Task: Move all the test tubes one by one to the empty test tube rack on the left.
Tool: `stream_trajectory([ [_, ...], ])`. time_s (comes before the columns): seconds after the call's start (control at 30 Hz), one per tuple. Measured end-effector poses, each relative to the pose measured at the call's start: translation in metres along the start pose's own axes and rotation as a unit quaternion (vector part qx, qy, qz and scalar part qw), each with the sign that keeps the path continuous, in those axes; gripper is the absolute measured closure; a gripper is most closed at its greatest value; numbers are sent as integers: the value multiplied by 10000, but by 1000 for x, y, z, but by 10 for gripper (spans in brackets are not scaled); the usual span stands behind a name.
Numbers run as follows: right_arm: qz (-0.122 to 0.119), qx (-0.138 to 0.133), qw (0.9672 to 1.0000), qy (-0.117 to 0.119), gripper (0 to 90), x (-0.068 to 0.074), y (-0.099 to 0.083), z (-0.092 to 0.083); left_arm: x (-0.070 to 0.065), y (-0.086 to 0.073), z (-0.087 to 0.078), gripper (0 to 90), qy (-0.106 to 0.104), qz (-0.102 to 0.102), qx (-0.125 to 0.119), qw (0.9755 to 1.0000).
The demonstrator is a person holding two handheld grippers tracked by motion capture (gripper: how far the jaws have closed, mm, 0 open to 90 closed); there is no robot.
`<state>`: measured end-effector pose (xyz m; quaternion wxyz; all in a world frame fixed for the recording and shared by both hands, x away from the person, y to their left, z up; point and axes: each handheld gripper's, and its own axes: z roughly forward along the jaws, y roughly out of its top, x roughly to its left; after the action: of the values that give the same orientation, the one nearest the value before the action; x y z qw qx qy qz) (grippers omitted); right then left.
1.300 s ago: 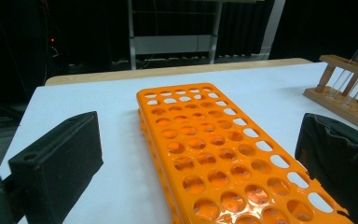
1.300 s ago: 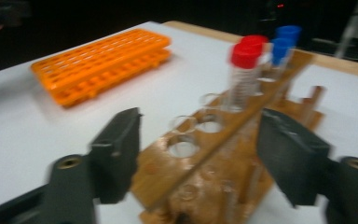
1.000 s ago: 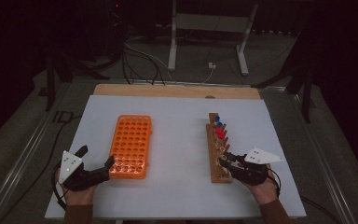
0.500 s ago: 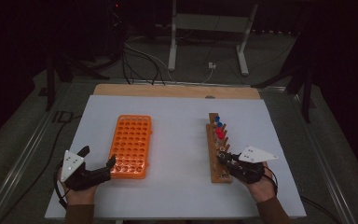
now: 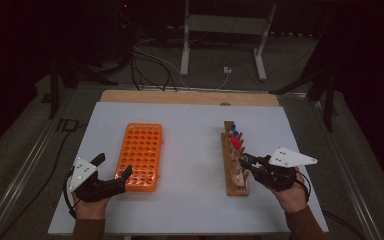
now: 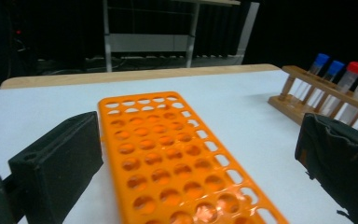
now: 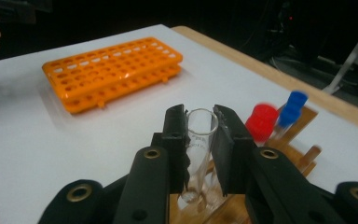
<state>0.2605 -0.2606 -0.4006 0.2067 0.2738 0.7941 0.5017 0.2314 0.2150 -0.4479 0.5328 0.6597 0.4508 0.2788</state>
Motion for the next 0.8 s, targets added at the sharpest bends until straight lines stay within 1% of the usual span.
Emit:
stream_trajectory([
  [0.03, -4, -34, 10000, 11, 762, -1, 5, -1, -2, 2, 0, 14, -49, 18, -14, 10000],
  [0.07, 0, -42, 10000, 14, 762, -2, 8, -1, -7, 7, 2, 14, -110, 95, -26, 9999],
  [0.13, 36, -63, 10000, 44, 762, -3, 12, 0, -13, 12, 4, 14, -175, 157, -63, 9997],
  [0.17, 68, -77, 9999, 65, 762, -3, 13, 2, -13, 12, 4, 14, -175, 157, -63, 9997],
  [0.2, 104, -73, 9999, 86, 762, -3, 14, 3, -19, 16, 8, 14, -276, 178, -104, 9994],
  [0.23, 104, -73, 9999, 86, 762, -3, 14, 3, -19, 16, 8, 14, -276, 178, -104, 9994],
  [0.27, 120, -70, 9998, 124, 762, -2, 17, 7, -23, 17, 11, 14, -344, 175, -105, 9992],
  [0.3, 132, -70, 9998, 146, 762, -1, 18, 9, -31, 20, 17, 14, -457, 196, -78, 9987],
  [0.33, 132, -70, 9998, 146, 762, -1, 18, 9, -31, 20, 17, 14, -457, 196, -78, 9987],
  [0.43, 142, -83, 9996, 231, 762, 3, 25, 18, -43, 22, 29, 14, -613, 320, -17, 9976],
  [0.53, 150, -85, 9994, 284, 761, 5, 28, 22, -56, 25, 41, 14, -794, 444, 6, 9959],
  [0.57, 152, -66, 9993, 324, 761, 7, 31, 27, -60, 26, 44, 14, -853, 488, 17, 9952],
  [0.67, 121, -43, 9992, 391, 761, 9, 35, 33, -72, 29, 56, 14, -1033, 574, 14, 9930],
  [0.7, 120, -28, 9991, 413, 761, 10, 36, 35, -80, 31, 63, 14, -1134, 634, 7, 9915],
  [0.73, 118, -19, 9990, 427, 762, 11, 37, 38, -80, 31, 63, 14, -1134, 634, 7, 9915],
  [0.77, 118, -19, 9990, 427, 762, 11, 37, 38, -83, 32, 66, 14, -1173, 677, 24, 9908],
  [0.8, 119, 2, 9989, 460, 762, 13, 39, 42, -86, 33, 70, 14, -1210, 690, 12, 9903],
])
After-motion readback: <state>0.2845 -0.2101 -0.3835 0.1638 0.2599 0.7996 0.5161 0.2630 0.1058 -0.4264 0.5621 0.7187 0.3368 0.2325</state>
